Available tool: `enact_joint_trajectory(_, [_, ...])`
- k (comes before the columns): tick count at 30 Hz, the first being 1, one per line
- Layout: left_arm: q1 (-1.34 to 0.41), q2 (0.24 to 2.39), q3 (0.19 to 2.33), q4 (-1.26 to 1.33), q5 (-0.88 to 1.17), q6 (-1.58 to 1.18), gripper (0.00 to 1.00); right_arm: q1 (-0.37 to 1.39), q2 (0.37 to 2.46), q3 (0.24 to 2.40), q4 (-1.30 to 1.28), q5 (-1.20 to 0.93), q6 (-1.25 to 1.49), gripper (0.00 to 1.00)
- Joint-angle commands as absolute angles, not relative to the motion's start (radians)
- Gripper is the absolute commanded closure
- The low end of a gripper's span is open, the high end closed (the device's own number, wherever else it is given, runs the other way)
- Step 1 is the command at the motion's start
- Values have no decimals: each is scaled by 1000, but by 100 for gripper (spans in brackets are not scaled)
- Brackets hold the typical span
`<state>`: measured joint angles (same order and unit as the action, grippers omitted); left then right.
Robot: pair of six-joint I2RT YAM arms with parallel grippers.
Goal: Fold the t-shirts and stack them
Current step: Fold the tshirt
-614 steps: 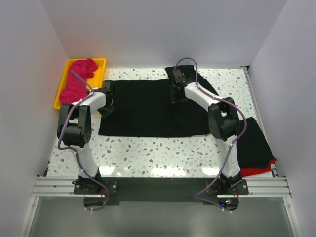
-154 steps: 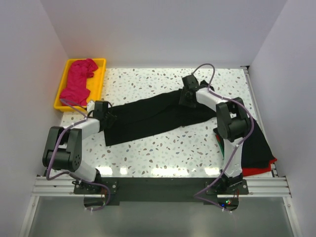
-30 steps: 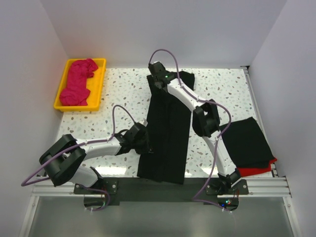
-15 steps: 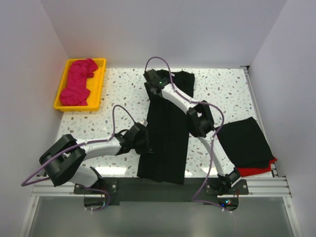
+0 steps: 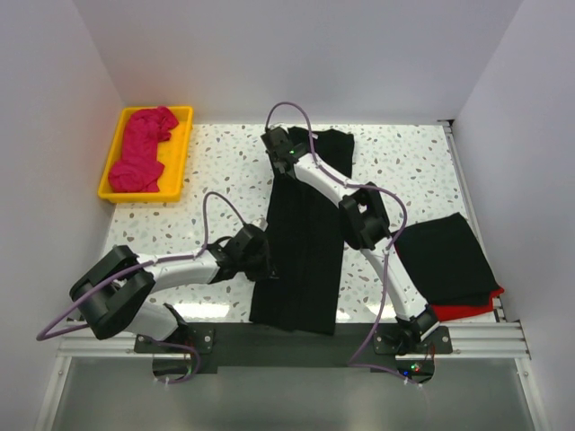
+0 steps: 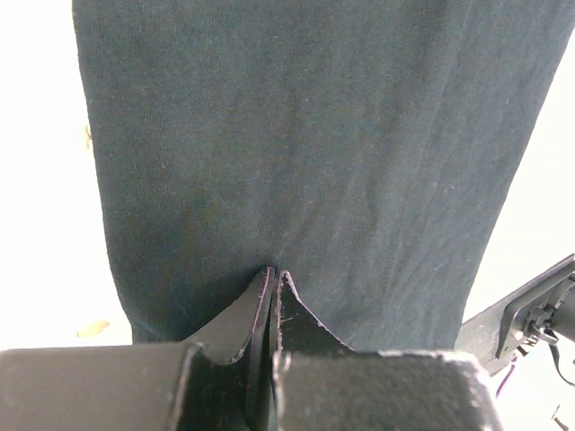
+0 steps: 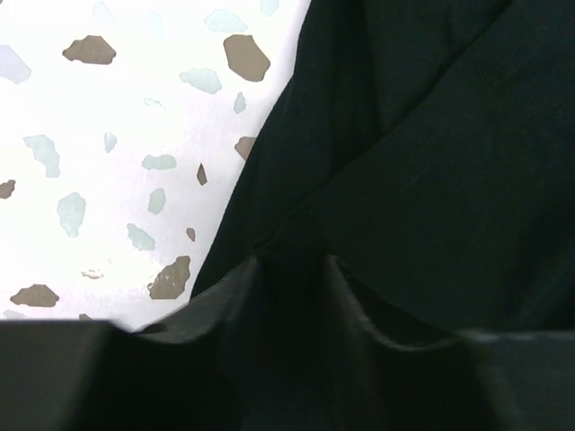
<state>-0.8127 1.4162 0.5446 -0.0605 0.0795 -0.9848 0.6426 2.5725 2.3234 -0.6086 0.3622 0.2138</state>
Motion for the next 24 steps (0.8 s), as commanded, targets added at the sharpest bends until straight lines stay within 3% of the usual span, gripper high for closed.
enact_joint_trajectory(1, [-816, 1405, 515, -113, 58, -979, 99, 635, 2519, 2387, -578, 391, 244, 68])
enact_joint_trajectory(11, [-816, 1394, 505, -114, 54, -983, 99, 603, 2419, 2284, -531, 433, 296, 90])
enact_joint_trajectory(24, [-816, 1400, 506, -104, 67, -983, 99, 506, 2122, 1927, -445, 457, 405, 99])
